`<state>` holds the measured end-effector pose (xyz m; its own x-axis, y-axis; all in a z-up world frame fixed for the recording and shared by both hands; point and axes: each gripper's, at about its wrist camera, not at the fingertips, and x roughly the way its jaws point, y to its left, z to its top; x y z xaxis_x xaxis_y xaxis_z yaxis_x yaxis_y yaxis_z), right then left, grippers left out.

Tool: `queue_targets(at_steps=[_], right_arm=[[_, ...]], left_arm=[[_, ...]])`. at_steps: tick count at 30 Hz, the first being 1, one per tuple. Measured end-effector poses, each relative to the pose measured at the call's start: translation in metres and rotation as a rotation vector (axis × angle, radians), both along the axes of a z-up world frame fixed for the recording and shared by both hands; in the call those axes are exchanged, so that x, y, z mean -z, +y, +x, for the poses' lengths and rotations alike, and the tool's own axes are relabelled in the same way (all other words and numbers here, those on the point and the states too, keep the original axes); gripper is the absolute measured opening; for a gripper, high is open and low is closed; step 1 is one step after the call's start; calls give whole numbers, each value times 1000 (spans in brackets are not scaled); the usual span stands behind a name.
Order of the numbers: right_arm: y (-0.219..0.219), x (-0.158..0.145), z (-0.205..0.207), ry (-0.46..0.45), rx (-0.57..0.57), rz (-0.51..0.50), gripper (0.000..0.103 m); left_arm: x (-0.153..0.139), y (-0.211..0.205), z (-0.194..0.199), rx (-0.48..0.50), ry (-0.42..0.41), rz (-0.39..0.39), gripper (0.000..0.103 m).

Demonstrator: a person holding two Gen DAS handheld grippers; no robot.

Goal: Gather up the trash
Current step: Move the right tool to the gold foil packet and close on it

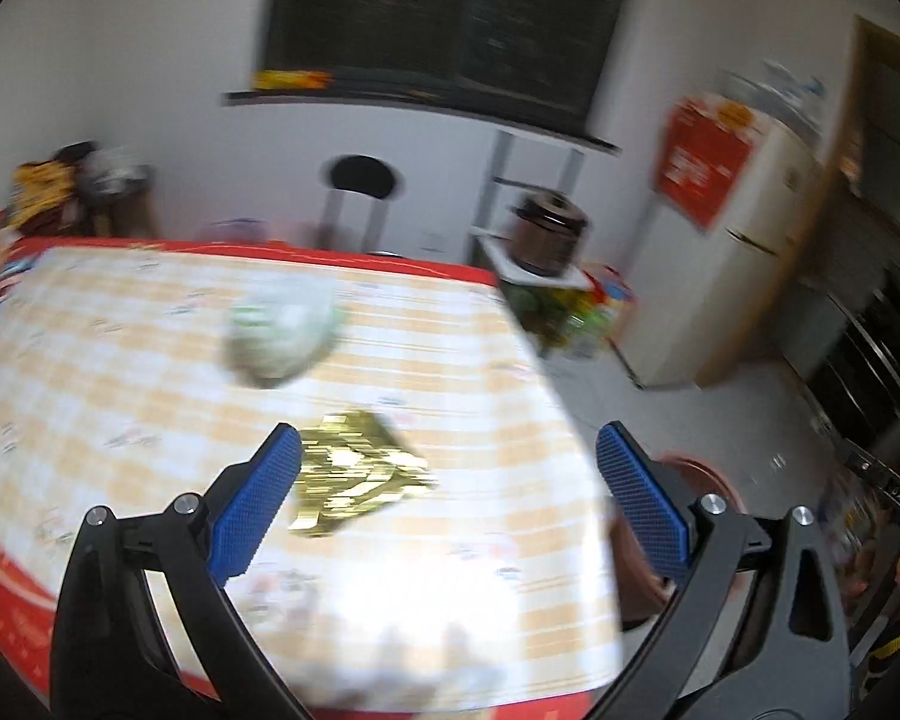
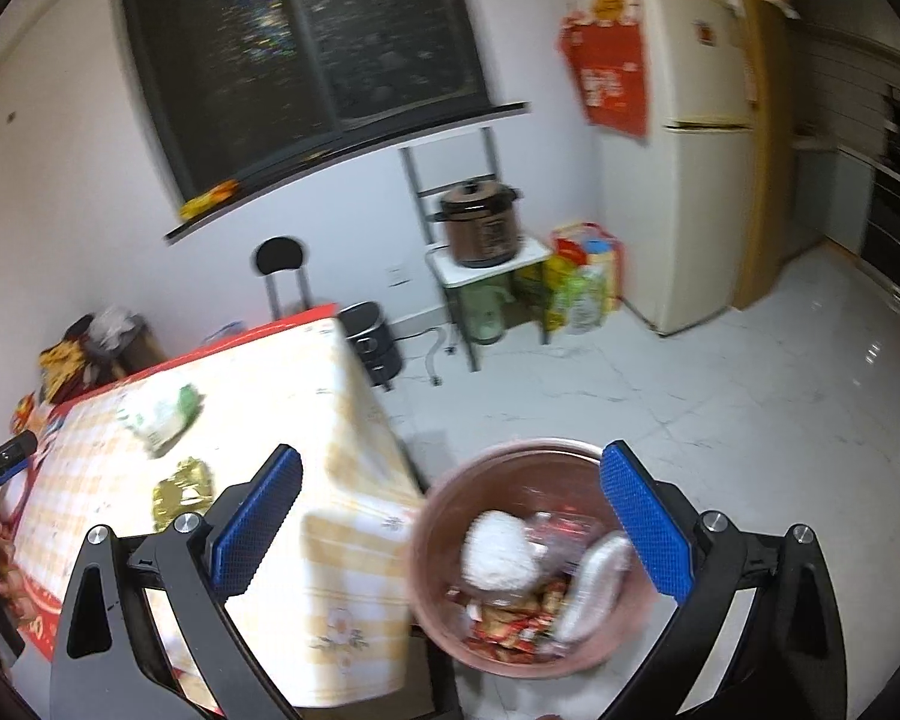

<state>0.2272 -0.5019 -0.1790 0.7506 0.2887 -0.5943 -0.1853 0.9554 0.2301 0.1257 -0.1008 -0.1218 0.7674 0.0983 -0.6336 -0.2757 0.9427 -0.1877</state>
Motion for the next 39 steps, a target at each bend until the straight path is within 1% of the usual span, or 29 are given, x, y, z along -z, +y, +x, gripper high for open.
queue_targets(at_steps=[2, 3, 6, 10, 13, 17, 22, 25, 27, 29, 31, 35, 39], right_arm=[[24, -1, 5, 4, -54, -6, 98], [43, -1, 8, 5, -93, -20, 98], [81, -3, 10, -4, -164, -43, 98], [135, -3, 15, 15, -241, -41, 98], [174, 1, 17, 35, -268, -50, 98], [228, 13, 13, 95, -338, -7, 98], [281, 36, 7, 179, -348, 16, 98], [313, 53, 5, 246, -346, 10, 98], [335, 67, 2, 279, -346, -20, 98], [353, 80, -1, 308, -325, -56, 98], [364, 93, -2, 339, -304, -59, 98], [384, 123, 1, 424, -251, 4, 98], [398, 147, 8, 505, -163, 52, 98]], left_arm=[[0, 30, -21, -78, -5, -8, 97], [1, 44, -30, -110, -6, -17, 97], [5, 79, -53, -190, -4, -40, 97], [13, 121, -77, -256, 5, -51, 97], [23, 148, -85, -283, 20, -63, 97], [35, 185, -91, -276, 27, -83, 97], [48, 220, -82, -231, 36, -96, 97], [58, 238, -74, -196, 39, -82, 97], [66, 250, -67, -166, 44, -70, 97], [76, 263, -59, -137, 55, -67, 97], [84, 274, -54, -115, 65, -76, 97], [95, 294, -49, -87, 75, -97, 97], [104, 309, -46, -72, 90, -115, 97]])
